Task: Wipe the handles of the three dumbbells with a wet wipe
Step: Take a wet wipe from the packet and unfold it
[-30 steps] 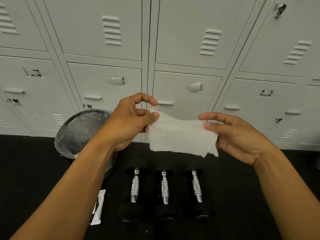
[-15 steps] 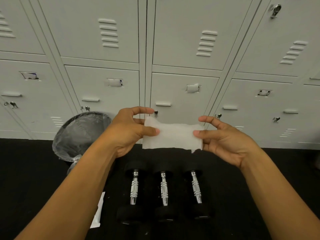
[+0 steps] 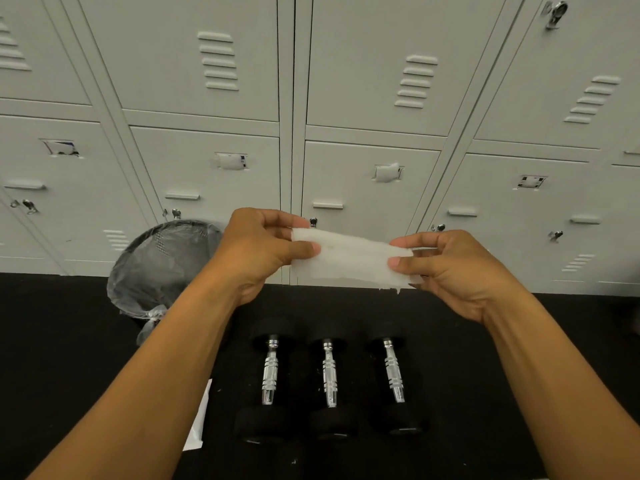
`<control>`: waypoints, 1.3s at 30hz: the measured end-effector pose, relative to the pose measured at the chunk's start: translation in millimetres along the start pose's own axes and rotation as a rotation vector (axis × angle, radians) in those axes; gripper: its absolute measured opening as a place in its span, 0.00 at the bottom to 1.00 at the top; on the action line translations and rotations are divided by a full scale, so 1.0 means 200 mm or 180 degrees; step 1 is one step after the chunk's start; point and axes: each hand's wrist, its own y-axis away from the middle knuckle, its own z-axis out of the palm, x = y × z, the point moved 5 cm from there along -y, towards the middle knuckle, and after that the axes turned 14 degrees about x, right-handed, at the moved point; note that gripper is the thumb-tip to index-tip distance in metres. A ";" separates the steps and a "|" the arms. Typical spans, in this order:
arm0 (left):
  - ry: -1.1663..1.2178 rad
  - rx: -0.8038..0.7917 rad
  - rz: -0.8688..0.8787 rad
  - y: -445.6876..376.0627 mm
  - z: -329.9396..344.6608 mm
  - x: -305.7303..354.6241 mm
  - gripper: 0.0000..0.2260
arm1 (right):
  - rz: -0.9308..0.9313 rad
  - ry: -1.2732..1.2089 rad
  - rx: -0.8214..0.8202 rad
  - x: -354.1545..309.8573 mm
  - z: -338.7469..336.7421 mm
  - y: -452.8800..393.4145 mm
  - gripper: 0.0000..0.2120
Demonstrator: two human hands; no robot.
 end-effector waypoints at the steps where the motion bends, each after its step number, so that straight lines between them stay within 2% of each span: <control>1: -0.0185 0.0017 0.0130 0.00 0.00 0.00 0.11 | -0.0078 0.0226 0.0051 0.00 0.00 0.00 0.09; 4: -0.0878 -0.0014 0.0547 0.00 0.00 0.00 0.07 | -0.0179 0.0732 0.0148 0.00 -0.01 -0.01 0.05; 7: -0.1202 -0.0175 0.0660 -0.01 -0.02 0.01 0.05 | -0.0145 0.0891 0.0152 0.00 -0.03 -0.02 0.03; 10: -0.0773 -0.0459 0.0424 -0.02 -0.03 0.01 0.07 | 0.0075 0.0459 -0.0158 0.02 -0.03 -0.01 0.06; 12: 0.0018 -0.0607 -0.0117 -0.02 -0.02 -0.01 0.07 | 0.0314 -0.0194 -0.0393 0.02 0.01 0.00 0.09; 14: 0.0603 -0.0510 -0.0571 -0.03 0.00 -0.04 0.07 | 0.0581 -0.0801 -0.0442 0.04 0.05 0.00 0.10; 18: 0.0241 -0.0070 -0.0538 -0.05 -0.01 -0.08 0.07 | 0.0649 -0.0831 0.0016 0.08 0.08 -0.02 0.07; 23: 0.0225 0.0231 -0.0425 -0.06 -0.03 -0.06 0.07 | 0.0528 -0.0800 0.0171 0.08 0.10 -0.02 0.17; 24: 0.0166 0.0293 -0.0351 -0.05 -0.03 -0.05 0.06 | 0.0456 -0.0729 0.0266 0.08 0.11 -0.02 0.17; 26: -0.0007 0.0382 -0.0158 -0.03 -0.02 -0.03 0.06 | 0.0131 -0.0394 0.0618 0.06 0.12 -0.02 0.12; 29: -0.0097 0.0358 0.0083 0.02 0.03 -0.01 0.05 | -0.0763 0.0458 0.1276 0.00 0.15 0.02 0.08; 31: -0.0051 0.0294 0.0143 0.04 0.07 0.00 0.05 | -0.1358 0.0828 0.1383 -0.05 0.19 0.07 0.06; 35: 0.0218 0.0091 0.0099 0.08 0.09 0.01 0.07 | -0.1736 0.0527 0.0709 -0.09 0.32 0.16 0.04; 39: 0.0309 -0.0131 0.0127 0.10 0.06 0.04 0.20 | -0.1808 0.0412 0.0119 -0.12 0.37 0.21 0.04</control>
